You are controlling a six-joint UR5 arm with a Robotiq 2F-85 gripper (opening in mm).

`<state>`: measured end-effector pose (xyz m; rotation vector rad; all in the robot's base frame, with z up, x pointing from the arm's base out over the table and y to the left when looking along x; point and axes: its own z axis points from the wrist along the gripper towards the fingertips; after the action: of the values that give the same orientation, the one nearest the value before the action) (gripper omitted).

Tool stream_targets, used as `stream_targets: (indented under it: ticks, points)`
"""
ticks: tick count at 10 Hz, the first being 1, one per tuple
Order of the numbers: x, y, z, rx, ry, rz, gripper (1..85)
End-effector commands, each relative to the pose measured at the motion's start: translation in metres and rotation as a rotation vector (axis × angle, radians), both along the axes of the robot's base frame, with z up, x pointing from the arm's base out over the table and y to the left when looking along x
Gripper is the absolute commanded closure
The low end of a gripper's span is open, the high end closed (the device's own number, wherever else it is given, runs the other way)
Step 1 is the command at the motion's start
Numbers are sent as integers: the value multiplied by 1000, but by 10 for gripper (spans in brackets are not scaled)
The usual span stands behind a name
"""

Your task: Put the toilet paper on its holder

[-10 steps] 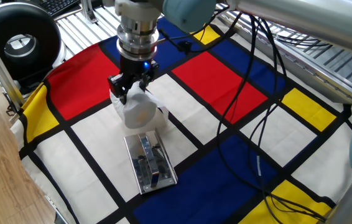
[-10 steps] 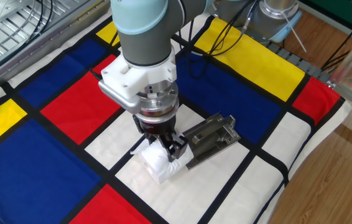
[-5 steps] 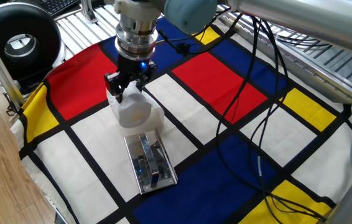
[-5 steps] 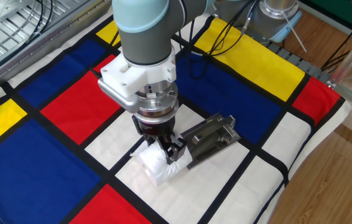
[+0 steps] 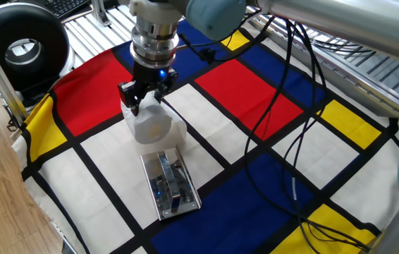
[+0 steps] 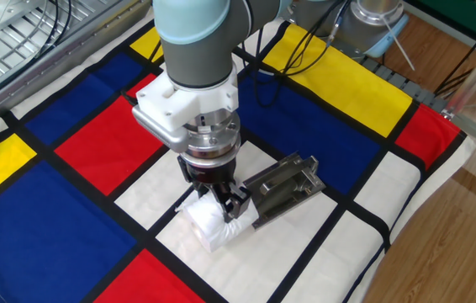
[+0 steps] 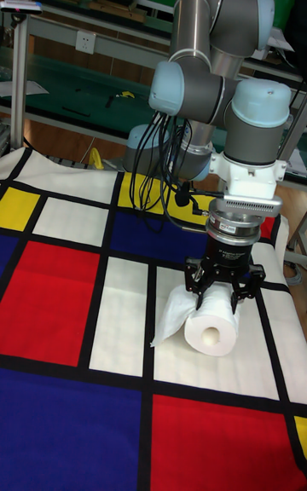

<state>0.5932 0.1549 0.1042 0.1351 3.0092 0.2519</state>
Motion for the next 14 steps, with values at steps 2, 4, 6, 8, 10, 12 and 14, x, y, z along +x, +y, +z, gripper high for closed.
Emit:
stream_targets:
  ticks: [2,4,6,8,10,12,14]
  points:
    - [4,6,-3,8,-10,-18,843]
    - [6,8,-8,2,-15,-27,843]
    - [6,9,-9,1,-16,-30,843]
    - [2,10,-11,1,-22,-32,843]
    - [-2,8,-12,-1,-24,-30,843]
    - [-9,5,-11,-5,-22,-31,843]
    - [-14,4,-13,-10,-24,-31,843]
